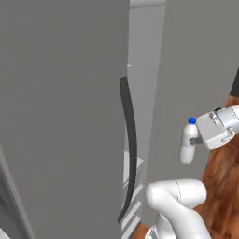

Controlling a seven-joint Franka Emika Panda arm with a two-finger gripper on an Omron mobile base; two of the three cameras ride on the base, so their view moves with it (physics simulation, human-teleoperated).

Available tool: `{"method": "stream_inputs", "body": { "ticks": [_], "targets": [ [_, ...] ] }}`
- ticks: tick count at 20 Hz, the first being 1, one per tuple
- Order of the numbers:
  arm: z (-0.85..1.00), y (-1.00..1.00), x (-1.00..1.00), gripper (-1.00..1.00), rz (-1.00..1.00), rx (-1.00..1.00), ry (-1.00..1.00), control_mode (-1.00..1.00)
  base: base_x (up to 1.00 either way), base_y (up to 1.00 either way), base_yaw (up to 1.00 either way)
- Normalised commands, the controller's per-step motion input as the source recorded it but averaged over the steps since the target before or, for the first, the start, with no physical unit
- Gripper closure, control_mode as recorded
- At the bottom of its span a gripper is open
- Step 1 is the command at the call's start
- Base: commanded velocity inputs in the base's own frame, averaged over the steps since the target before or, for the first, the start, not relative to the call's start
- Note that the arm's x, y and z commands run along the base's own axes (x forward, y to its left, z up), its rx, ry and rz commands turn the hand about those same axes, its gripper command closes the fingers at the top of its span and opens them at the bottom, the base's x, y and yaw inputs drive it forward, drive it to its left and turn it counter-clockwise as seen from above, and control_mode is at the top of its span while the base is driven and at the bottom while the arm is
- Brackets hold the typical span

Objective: Take the bottled waters from the counter and place them in the freezer to freeze. Close the freezer door after placing the bottles.

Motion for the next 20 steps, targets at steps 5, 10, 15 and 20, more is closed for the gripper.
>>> {"method": "stream_inputs", "body": {
  "ticks": [5,10,15,20],
  "targets": [
    [0.00,0.00,0.00,1.00,0.00,0.00,0.00,1.00,0.44,0.00,0.45],
    [0.00,0.00,0.00,1.00,0.00,0.00,0.00,1.00,0.28,0.03,0.19],
    [0.00,0.00,0.00,1.00,0.00,0.00,0.00,1.00,0.34,0.15,0.01],
    [0.00,0.00,0.00,1.00,0.00,0.00,0.00,1.00,0.40,0.05,0.00]
  ]
}}
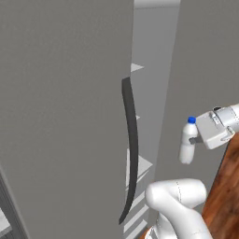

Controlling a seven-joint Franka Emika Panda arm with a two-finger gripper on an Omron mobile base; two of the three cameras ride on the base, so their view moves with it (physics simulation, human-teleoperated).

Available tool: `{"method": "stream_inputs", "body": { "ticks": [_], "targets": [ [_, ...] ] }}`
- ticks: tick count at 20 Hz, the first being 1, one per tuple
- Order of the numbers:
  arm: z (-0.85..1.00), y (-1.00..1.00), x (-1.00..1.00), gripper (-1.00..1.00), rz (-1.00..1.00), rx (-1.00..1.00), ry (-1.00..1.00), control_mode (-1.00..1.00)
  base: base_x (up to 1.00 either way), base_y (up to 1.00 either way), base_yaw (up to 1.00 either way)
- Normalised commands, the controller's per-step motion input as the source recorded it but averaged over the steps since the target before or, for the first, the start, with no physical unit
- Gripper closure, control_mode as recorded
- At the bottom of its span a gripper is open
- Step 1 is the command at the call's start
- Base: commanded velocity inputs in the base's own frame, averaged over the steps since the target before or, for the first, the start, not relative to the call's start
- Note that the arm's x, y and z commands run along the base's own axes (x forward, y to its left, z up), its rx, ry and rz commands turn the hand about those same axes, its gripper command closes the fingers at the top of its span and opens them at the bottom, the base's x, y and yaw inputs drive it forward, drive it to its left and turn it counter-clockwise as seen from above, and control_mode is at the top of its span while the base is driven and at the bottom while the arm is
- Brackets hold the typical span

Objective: Take the bottled waters from the counter and place them in the freezer to freeze. Close the freezer door after placing the bottles.

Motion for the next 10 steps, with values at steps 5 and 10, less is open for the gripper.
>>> {"method": "stream_inputs", "body": {
  "ticks": [5,10],
  "targets": [
    [0.00,0.00,0.00,1.00,0.00,0.00,0.00,1.00,0.27,0.00,0.00],
    [0.04,0.00,0.03,1.00,-0.03,0.00,0.00,-1.00,0.03,0.00,0.00]
  ]
}}
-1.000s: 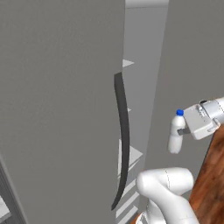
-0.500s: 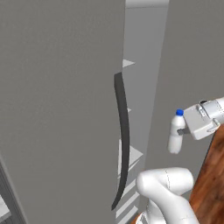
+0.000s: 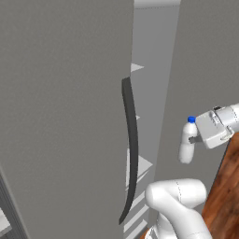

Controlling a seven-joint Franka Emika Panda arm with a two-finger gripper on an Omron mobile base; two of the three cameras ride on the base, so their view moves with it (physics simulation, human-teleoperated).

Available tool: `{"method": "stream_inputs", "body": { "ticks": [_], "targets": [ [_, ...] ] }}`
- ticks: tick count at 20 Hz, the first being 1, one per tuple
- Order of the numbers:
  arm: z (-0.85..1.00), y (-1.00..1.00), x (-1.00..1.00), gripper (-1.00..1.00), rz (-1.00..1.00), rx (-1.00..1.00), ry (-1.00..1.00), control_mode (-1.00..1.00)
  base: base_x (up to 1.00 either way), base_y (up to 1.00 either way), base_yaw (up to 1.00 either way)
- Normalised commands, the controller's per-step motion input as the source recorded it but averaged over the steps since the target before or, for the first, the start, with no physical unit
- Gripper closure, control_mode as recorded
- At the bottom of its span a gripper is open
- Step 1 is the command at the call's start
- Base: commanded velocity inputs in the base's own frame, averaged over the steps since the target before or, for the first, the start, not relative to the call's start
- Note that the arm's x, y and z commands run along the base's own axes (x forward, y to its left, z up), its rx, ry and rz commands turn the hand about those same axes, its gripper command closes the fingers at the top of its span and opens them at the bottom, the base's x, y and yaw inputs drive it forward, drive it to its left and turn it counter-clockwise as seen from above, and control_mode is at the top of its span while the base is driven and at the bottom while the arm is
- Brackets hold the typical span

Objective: Take the bottled waters from the counter and place them in the freezer to freeze. Close the freezer door after placing the bottles.

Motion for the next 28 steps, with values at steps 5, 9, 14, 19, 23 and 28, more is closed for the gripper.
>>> {"method": "stream_inputs", "body": {
  "ticks": [5,9,14,19,23,28],
  "targets": [
    [0.44,0.04,0.06,1.00,-0.20,-0.03,0.00,-1.00,0.00,0.00,0.00],
    [0.69,0.01,0.27,1.00,-0.20,-0.08,-0.01,-1.00,0.00,0.00,0.00],
    [0.67,0.00,0.60,1.00,-0.14,-0.05,-0.13,-1.00,0.00,0.00,0.00],
    [0.52,0.09,0.27,1.00,-0.10,-0.15,-0.06,-1.00,0.00,0.00,0.00],
    [0.54,0.01,0.59,1.00,-0.14,-0.12,-0.07,-1.00,0.00,0.00,0.00],
    [0.47,0.11,0.54,1.00,-0.14,0.01,-0.07,-1.00,0.00,0.00,0.00]
  ]
}}
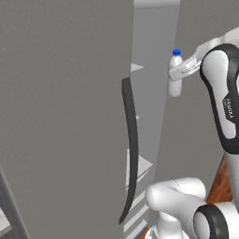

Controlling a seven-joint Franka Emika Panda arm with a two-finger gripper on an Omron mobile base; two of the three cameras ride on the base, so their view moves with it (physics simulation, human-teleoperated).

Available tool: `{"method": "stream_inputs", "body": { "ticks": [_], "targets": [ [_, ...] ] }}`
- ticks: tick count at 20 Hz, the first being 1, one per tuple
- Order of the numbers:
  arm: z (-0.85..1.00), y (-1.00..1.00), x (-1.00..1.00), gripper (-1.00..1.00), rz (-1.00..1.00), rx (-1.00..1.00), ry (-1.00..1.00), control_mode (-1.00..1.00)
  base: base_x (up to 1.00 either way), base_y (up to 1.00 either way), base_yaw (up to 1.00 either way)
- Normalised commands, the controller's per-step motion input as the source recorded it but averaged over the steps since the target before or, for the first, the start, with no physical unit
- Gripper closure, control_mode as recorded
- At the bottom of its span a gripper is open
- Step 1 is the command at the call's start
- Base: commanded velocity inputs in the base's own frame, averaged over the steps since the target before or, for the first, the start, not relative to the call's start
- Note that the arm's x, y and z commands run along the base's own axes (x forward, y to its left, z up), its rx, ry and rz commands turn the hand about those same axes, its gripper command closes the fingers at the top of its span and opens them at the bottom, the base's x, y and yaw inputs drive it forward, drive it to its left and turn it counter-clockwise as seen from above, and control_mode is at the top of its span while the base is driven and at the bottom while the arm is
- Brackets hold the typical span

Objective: Take the bottled waters from the counter and place them in the freezer to freeze. Close the freezer door after placing the bottles.

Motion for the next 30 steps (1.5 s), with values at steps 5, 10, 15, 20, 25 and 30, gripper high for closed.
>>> {"method": "stream_inputs", "body": {
  "ticks": [5,10,15,20,25,30],
  "targets": [
    [0.14,0.11,0.48,1.00,0.00,0.12,0.00,-1.00,0.00,0.00,0.00],
    [0.00,0.14,0.60,1.00,0.00,0.10,-0.01,-1.00,0.00,0.00,0.00],
    [0.00,0.19,0.74,1.00,0.00,0.09,-0.08,-1.00,0.00,0.00,0.00],
    [0.01,0.13,0.76,1.00,0.00,0.00,-0.19,-1.00,0.00,0.00,0.00],
    [0.00,0.19,0.69,1.00,0.00,0.00,0.00,-1.00,0.00,0.00,0.00],
    [0.00,0.18,0.64,1.00,0.00,-0.01,0.01,-1.00,0.00,0.00,0.00]
  ]
}}
